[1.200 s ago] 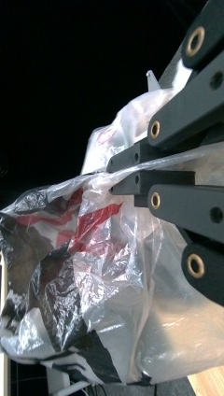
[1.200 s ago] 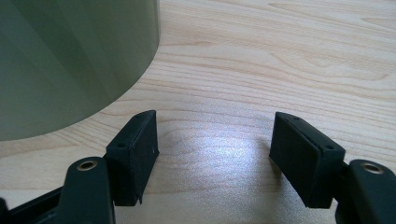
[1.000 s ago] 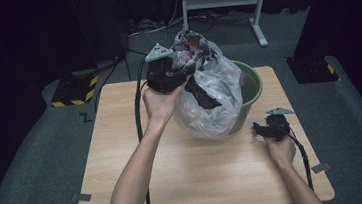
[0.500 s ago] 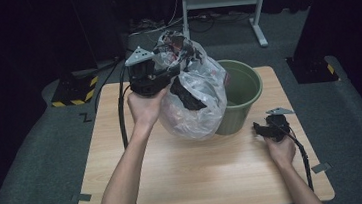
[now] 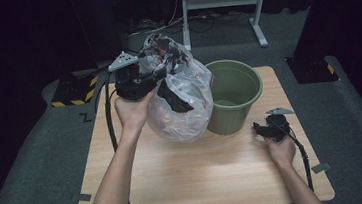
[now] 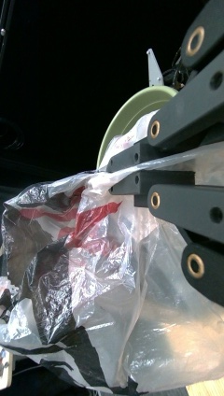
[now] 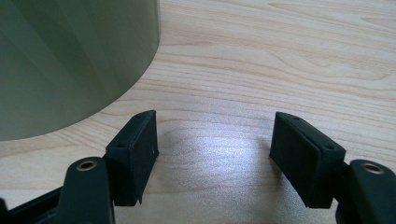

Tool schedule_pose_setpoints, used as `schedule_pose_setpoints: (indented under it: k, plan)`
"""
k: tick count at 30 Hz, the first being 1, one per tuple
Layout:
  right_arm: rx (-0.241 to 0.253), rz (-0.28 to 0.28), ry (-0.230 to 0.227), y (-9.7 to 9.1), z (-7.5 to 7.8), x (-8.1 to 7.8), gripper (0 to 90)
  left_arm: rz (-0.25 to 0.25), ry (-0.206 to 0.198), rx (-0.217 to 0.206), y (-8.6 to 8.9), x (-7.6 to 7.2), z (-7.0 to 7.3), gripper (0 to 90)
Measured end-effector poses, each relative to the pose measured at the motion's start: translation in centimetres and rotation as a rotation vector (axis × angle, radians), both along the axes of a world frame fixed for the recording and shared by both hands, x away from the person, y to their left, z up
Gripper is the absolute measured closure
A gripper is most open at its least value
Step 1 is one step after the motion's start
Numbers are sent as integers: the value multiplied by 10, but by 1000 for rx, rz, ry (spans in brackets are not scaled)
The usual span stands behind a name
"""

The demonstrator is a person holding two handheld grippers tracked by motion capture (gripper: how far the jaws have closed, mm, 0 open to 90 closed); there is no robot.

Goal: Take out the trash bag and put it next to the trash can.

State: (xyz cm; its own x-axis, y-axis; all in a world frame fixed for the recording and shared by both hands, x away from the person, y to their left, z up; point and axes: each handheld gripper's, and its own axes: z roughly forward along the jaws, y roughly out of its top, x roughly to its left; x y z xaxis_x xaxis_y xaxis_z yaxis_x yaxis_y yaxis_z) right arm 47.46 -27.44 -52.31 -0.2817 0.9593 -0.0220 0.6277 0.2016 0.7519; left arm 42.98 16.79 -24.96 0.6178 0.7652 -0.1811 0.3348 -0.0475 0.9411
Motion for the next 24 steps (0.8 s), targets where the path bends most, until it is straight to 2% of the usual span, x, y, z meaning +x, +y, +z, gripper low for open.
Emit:
schedule_pose_setpoints:
  k: [9,24]
  plan:
    - [0,0,0,0,0,0,319,21,-14,10,11,-8,2,891]
    - [0,0,0,0,0,0,319,43,-6,11,25,-14,-4,891]
